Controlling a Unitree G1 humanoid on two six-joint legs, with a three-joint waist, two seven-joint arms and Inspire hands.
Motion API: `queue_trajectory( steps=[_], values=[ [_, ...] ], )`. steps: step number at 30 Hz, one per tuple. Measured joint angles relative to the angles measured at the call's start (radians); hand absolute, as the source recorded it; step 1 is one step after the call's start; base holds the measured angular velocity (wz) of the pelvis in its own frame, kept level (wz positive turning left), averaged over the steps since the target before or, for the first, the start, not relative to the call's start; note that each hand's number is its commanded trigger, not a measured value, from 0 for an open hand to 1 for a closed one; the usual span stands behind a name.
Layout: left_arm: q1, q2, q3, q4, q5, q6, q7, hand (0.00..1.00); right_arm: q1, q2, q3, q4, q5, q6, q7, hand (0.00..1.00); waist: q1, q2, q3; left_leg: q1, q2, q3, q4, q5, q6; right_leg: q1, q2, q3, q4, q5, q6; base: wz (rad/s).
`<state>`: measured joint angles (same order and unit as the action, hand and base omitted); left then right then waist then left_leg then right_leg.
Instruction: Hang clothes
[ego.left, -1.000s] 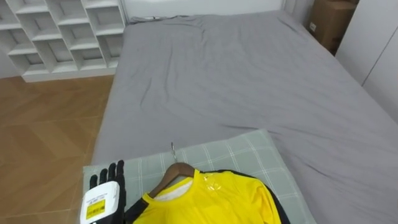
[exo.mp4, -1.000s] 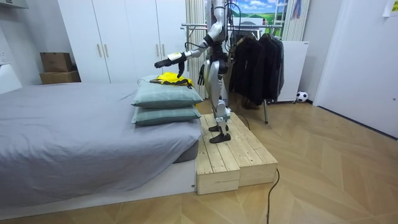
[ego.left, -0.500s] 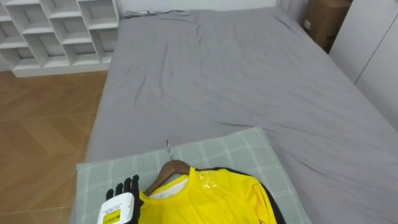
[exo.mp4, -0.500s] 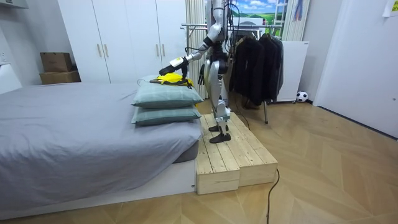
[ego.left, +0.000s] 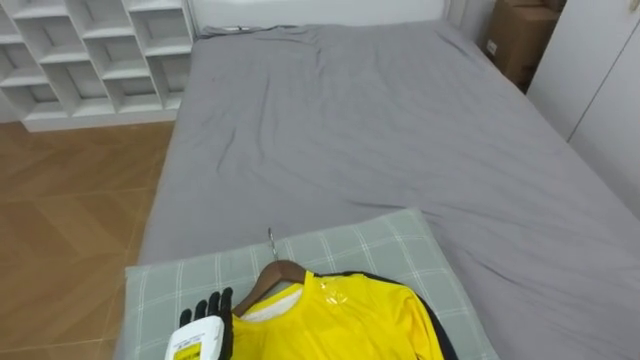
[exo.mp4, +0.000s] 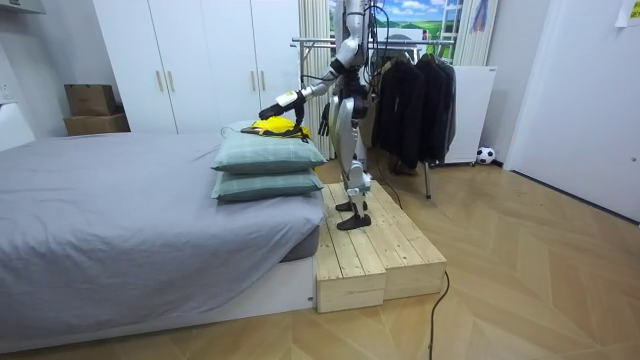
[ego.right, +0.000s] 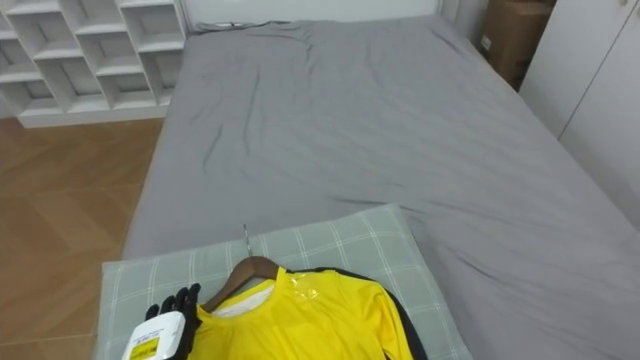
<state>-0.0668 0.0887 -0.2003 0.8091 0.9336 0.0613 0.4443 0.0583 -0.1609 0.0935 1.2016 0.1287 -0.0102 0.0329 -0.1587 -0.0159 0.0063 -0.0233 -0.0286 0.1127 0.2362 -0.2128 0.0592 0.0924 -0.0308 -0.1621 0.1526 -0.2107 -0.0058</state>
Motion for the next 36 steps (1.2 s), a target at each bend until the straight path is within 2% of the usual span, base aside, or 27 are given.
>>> queue_trajectory(
  steps=[6,14,18,20,24,28,30,33,36],
  values=[
    [0.0,0.001,0.006,0.034,-0.002,0.003,0.006,0.0,0.004,-0.002,0.002,0.001,0.016,0.004,-0.008,0.0,0.003,0.002,-0.0013,0.014,0.003,0.018,-0.014,0.0,0.0,-0.001,0.003,0.022,0.001,0.002,-0.002,-0.1],
    [-0.008,0.002,0.069,0.04,-0.033,0.003,0.043,0.0,0.011,-0.004,0.002,0.009,0.033,0.013,-0.006,0.0,-0.001,0.0,-0.0019,0.011,0.003,0.023,-0.013,0.0,0.0,-0.008,0.002,0.029,0.001,0.002,-0.002,-0.02],
    [-0.036,0.01,0.084,0.048,-0.04,0.003,0.053,0.0,0.006,-0.003,0.003,0.01,0.042,0.022,0.002,0.0,0.001,-0.006,-0.0038,-0.004,0.003,0.022,-0.011,0.001,0.0,-0.022,-0.002,0.027,0.002,0.002,-0.003,0.0],
    [-0.058,0.011,0.084,0.065,-0.04,0.002,0.054,0.0,0.002,-0.002,0.003,0.01,0.04,0.026,0.004,0.0,0.001,-0.01,-0.0024,-0.013,0.002,0.022,-0.007,0.003,0.001,-0.028,-0.002,0.025,0.002,0.002,-0.003,0.0],
    [-0.095,0.014,0.083,0.11,-0.059,-0.003,0.053,0.0,0.001,0.0,0.003,0.01,0.04,0.026,0.012,0.0,0.0,-0.015,-0.0028,-0.019,0.002,0.023,-0.002,0.003,0.001,-0.031,-0.001,0.026,0.002,0.003,-0.003,0.0],
    [-0.117,0.028,0.083,0.141,-0.079,-0.008,0.046,0.0,0.001,0.0,0.003,0.008,0.04,0.02,0.01,0.0,0.0,-0.015,-0.0027,-0.028,0.004,0.023,0.001,0.003,0.001,-0.039,-0.002,0.026,0.002,0.003,-0.003,0.0],
    [-0.117,0.038,0.083,0.142,-0.079,-0.018,0.044,0.0,0.001,0.0,0.003,0.008,0.039,0.014,0.009,0.0,-0.001,-0.012,-0.0015,-0.034,0.005,0.023,0.003,0.003,0.001,-0.042,-0.002,0.025,0.001,0.003,-0.004,0.0],
    [-0.117,0.045,0.083,0.142,-0.079,-0.024,0.041,0.0,0.0,-0.002,0.003,0.008,0.04,0.001,0.001,0.0,-0.001,-0.002,0.0046,-0.034,0.006,0.023,0.002,0.003,0.001,-0.043,-0.002,0.023,0.0,0.003,-0.004,0.0],
    [-0.122,0.048,0.083,0.152,-0.079,-0.028,0.036,0.0,-0.001,-0.006,0.003,0.008,0.04,-0.009,0.0,0.0,0.0,0.003,0.0057,-0.035,0.006,0.023,-0.001,0.003,0.001,-0.043,-0.002,0.023,-0.001,0.003,-0.004,0.0]
  ],
)
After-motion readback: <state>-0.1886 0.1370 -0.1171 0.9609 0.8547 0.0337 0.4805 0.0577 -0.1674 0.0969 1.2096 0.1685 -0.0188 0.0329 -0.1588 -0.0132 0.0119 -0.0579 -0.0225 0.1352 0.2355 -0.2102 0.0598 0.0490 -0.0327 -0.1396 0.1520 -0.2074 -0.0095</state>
